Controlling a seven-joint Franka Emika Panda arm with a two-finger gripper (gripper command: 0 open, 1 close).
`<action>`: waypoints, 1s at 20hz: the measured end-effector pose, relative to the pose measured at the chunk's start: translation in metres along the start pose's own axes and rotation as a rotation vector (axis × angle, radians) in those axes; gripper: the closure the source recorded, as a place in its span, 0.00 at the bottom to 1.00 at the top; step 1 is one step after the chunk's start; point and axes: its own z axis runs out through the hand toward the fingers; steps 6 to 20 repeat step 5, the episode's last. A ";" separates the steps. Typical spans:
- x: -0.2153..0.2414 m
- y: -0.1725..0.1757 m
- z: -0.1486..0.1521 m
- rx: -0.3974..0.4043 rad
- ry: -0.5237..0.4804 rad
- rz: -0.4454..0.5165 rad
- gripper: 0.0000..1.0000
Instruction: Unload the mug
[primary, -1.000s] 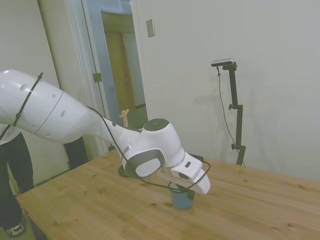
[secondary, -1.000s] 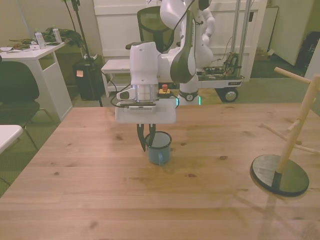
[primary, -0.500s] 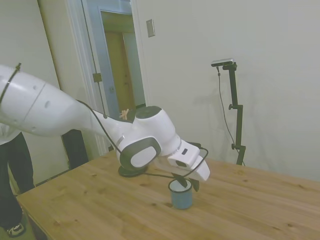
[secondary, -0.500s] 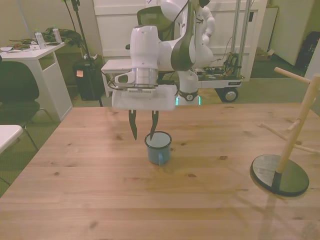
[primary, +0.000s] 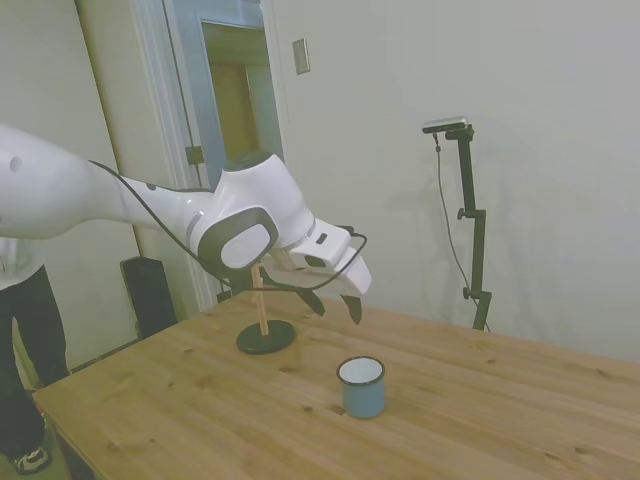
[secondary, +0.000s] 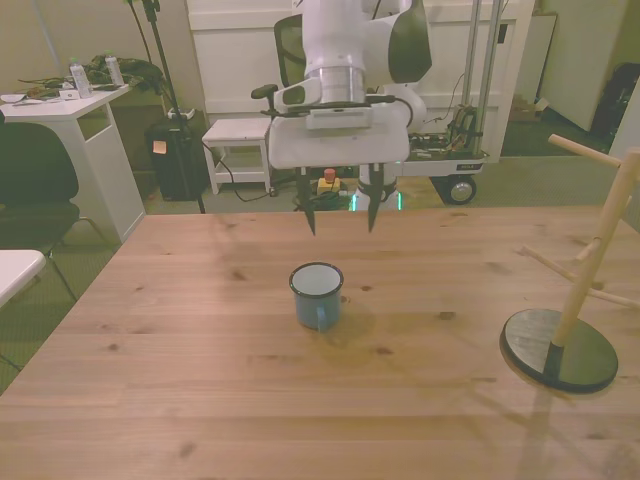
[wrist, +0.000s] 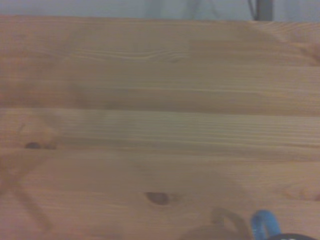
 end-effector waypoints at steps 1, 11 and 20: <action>-0.005 -0.011 0.006 -0.004 -0.023 -0.012 0.00; -0.021 -0.048 0.034 -0.011 -0.088 -0.046 0.00; -0.021 -0.048 0.034 -0.011 -0.088 -0.046 0.00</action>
